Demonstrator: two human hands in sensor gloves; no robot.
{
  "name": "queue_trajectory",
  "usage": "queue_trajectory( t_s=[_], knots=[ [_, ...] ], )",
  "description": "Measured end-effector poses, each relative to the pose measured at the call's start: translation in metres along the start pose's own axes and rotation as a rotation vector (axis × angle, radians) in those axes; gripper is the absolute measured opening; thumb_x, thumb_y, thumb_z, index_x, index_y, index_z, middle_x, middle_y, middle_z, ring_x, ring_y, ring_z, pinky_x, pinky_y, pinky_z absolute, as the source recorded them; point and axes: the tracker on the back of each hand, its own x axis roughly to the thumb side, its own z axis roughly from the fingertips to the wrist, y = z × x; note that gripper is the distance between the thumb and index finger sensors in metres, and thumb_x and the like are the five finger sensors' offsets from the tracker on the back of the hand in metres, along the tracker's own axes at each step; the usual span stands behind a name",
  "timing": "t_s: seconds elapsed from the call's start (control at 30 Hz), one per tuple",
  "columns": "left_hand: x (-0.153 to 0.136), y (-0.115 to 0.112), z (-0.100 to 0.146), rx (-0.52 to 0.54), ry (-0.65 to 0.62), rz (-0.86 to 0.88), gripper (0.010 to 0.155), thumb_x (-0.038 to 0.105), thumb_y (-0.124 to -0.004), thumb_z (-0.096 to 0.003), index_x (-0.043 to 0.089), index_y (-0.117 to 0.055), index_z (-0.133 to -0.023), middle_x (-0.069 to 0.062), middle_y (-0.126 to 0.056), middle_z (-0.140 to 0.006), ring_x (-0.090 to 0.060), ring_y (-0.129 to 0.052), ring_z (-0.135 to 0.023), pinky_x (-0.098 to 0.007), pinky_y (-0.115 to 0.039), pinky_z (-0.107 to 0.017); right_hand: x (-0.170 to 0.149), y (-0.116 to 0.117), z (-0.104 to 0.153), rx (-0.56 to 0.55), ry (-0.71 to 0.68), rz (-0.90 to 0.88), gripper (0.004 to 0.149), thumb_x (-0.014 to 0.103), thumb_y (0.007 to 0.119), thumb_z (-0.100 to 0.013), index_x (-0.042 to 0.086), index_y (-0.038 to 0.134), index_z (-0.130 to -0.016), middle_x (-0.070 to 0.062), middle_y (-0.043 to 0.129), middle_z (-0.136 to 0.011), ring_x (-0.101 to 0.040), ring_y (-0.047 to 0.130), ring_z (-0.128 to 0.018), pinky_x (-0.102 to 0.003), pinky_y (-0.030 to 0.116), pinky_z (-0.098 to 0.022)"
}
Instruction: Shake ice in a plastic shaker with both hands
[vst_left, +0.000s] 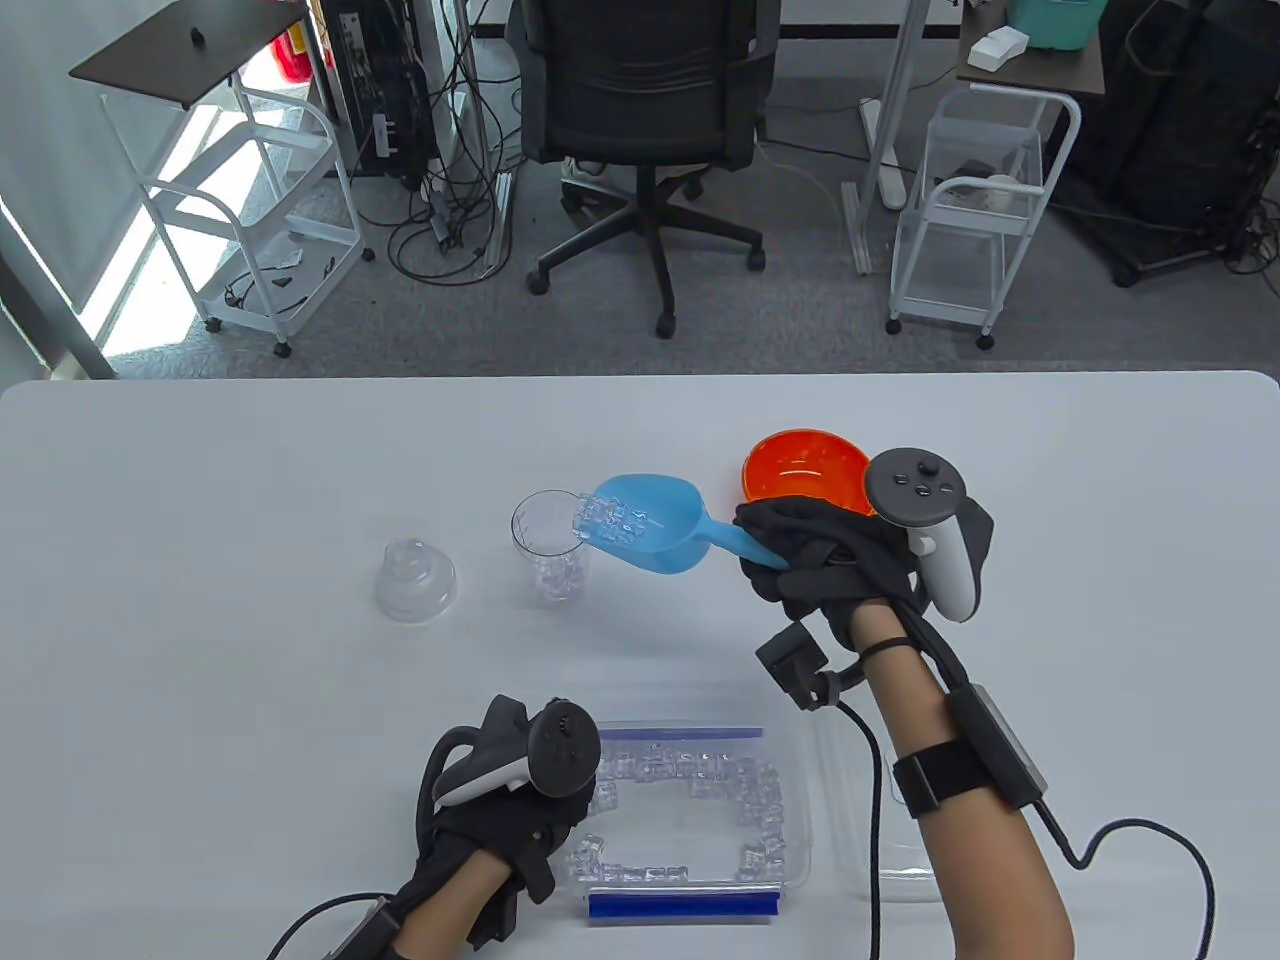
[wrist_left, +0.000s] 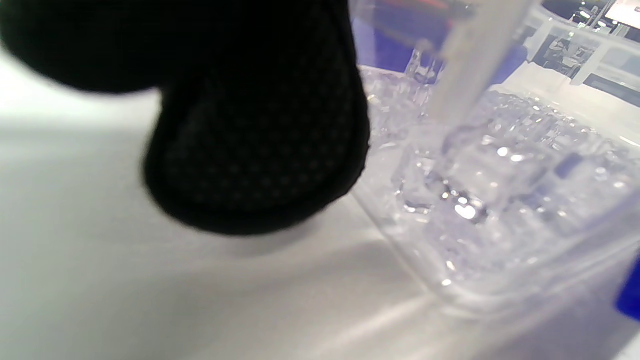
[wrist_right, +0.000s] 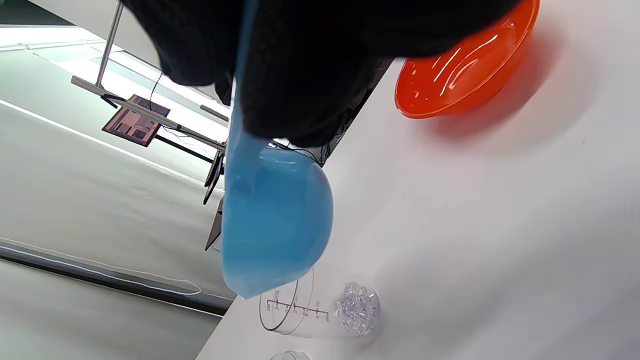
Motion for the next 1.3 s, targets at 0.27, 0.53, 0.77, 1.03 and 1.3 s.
queue_trajectory(
  t_s=[0.27,0.53,0.77,1.03,1.3],
  knots=[
    [0.000,0.000,0.000,-0.001,0.000,0.001,0.071,0.032,-0.042,-0.0645,-0.021,-0.009,-0.099,-0.015,-0.102,-0.056,-0.021,-0.107,-0.025,-0.029,-0.088,-0.016,0.025,0.024,-0.013,-0.051,0.012,0.166,0.046,0.036,0.073,-0.055,0.010,0.085,-0.091,-0.012,0.098,-0.058,-0.011,0.097,-0.020,-0.023,0.086,-0.010],
    [0.000,0.000,0.000,-0.002,0.000,0.002,0.071,0.032,-0.042,-0.0645,-0.021,-0.009,-0.099,-0.015,-0.102,-0.055,-0.021,-0.107,-0.025,-0.029,-0.088,-0.016,0.055,0.038,-0.010,-0.104,-0.034,0.345,0.046,0.035,0.074,-0.055,0.010,0.085,-0.091,-0.013,0.098,-0.058,-0.012,0.097,-0.020,-0.024,0.086,-0.010],
    [0.000,0.000,0.000,-0.002,0.000,0.003,0.071,0.032,-0.042,-0.0645,-0.021,-0.009,-0.099,-0.015,-0.102,-0.056,-0.021,-0.107,-0.025,-0.029,-0.088,-0.016,0.084,0.060,0.003,-0.155,-0.119,0.558,0.046,0.035,0.074,-0.055,0.011,0.085,-0.092,-0.014,0.097,-0.059,-0.014,0.096,-0.021,-0.025,0.085,-0.011],
    [0.000,0.000,0.000,-0.001,0.001,0.000,0.071,0.032,-0.042,-0.0645,-0.021,-0.009,-0.099,-0.015,-0.102,-0.055,-0.021,-0.107,-0.025,-0.029,-0.088,-0.016,0.094,0.072,0.010,-0.182,-0.157,0.648,0.046,0.035,0.074,-0.055,0.010,0.084,-0.092,-0.014,0.097,-0.060,-0.014,0.096,-0.021,-0.025,0.085,-0.011],
    [0.000,0.000,0.000,-0.001,0.003,-0.001,0.071,0.032,-0.042,-0.0645,-0.021,-0.009,-0.099,-0.015,-0.102,-0.055,-0.021,-0.107,-0.025,-0.029,-0.088,-0.016,0.083,0.060,0.024,-0.193,-0.227,0.587,0.046,0.035,0.074,-0.054,0.010,0.085,-0.091,-0.014,0.098,-0.058,-0.013,0.097,-0.020,-0.024,0.086,-0.010]
  ],
)
